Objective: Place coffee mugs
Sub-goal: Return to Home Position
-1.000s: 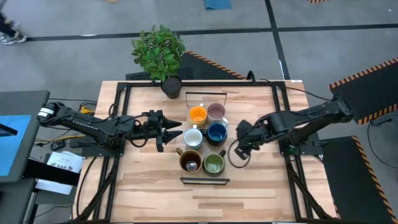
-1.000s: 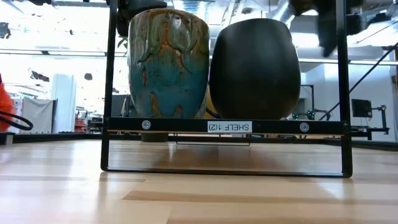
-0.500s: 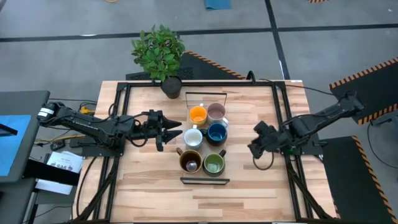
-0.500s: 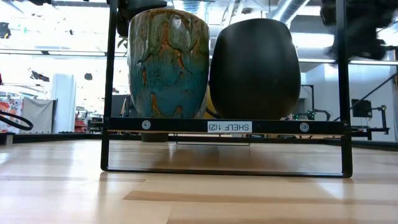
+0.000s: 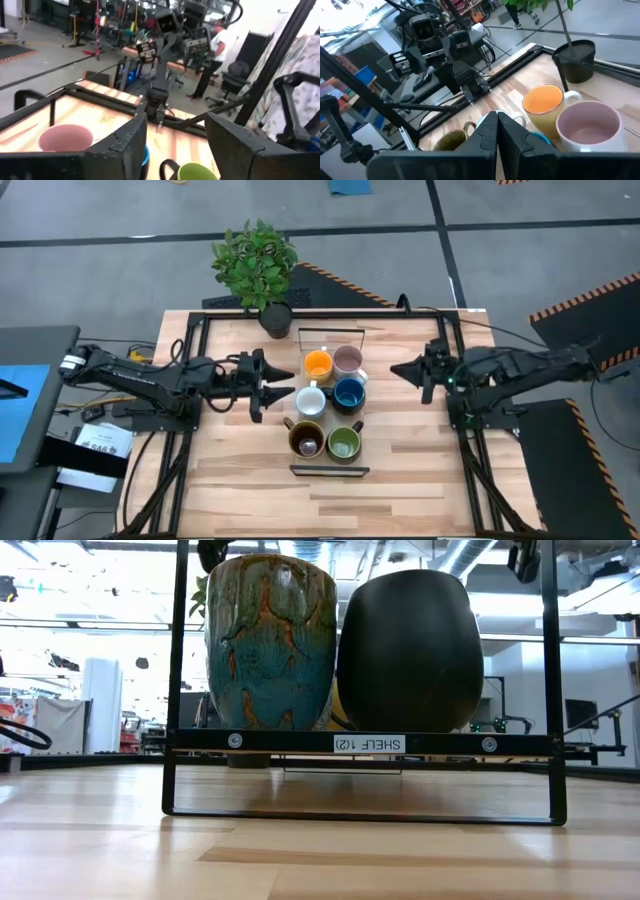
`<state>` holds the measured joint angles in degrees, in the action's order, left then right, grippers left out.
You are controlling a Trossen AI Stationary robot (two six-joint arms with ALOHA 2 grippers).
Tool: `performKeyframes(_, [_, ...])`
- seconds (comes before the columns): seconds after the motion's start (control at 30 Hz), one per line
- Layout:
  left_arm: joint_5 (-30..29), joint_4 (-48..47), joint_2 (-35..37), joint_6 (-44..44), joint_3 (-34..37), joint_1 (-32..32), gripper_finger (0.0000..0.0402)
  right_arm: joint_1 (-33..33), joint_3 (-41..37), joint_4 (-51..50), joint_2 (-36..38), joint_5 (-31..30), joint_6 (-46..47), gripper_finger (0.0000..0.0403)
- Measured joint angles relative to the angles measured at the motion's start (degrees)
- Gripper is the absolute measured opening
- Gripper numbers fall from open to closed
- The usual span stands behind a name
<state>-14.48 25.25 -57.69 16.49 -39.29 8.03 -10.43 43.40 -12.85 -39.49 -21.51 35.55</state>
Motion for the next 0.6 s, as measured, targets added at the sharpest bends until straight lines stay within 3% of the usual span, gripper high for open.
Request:
performKeyframes(0.23, [2.8, -4.3, 0.0, -0.6, -1.6, -2.3, 0.0131, 0.7, 0.0, 0.0, 1.0, 1.9, -1.7, 0.0015])
performKeyframes(0.43, [5.5, -6.8, 2.1, -5.1, -1.6, -3.6, 0.002, 0.6, 0.0, -0.2, 0.8, 3.5, -4.0, 0.0024])
performKeyframes(0.6, [6.6, -15.1, 7.7, -5.7, -1.6, -5.6, 0.0002, 0.6, 0.0, -1.7, 0.8, 5.9, -7.5, 0.0018])
